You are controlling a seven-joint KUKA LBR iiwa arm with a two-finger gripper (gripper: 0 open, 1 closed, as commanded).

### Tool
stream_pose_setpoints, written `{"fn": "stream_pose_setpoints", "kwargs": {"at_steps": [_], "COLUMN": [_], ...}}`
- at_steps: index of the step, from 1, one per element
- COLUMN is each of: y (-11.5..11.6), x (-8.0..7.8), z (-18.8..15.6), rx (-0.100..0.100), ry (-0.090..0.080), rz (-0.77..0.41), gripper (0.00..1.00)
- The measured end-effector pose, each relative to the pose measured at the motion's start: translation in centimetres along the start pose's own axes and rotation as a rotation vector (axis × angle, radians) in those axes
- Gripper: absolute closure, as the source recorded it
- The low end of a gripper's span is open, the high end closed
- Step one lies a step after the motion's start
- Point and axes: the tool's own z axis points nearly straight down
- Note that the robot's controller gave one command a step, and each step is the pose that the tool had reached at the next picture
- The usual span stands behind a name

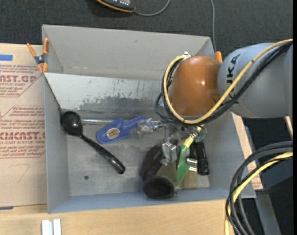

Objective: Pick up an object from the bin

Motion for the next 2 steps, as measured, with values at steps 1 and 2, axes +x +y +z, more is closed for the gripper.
{"fn": "stream_pose_setpoints", "kwargs": {"at_steps": [1, 2], "y": [3.98, 3.97], "x": [2.95, 2.94], "z": [4.33, 4.31], "rx": [0.003, 0.003], "ry": [0.001, 0.001], "rz": [0.442, 0.442], "gripper": [1.00, 1.00]}}
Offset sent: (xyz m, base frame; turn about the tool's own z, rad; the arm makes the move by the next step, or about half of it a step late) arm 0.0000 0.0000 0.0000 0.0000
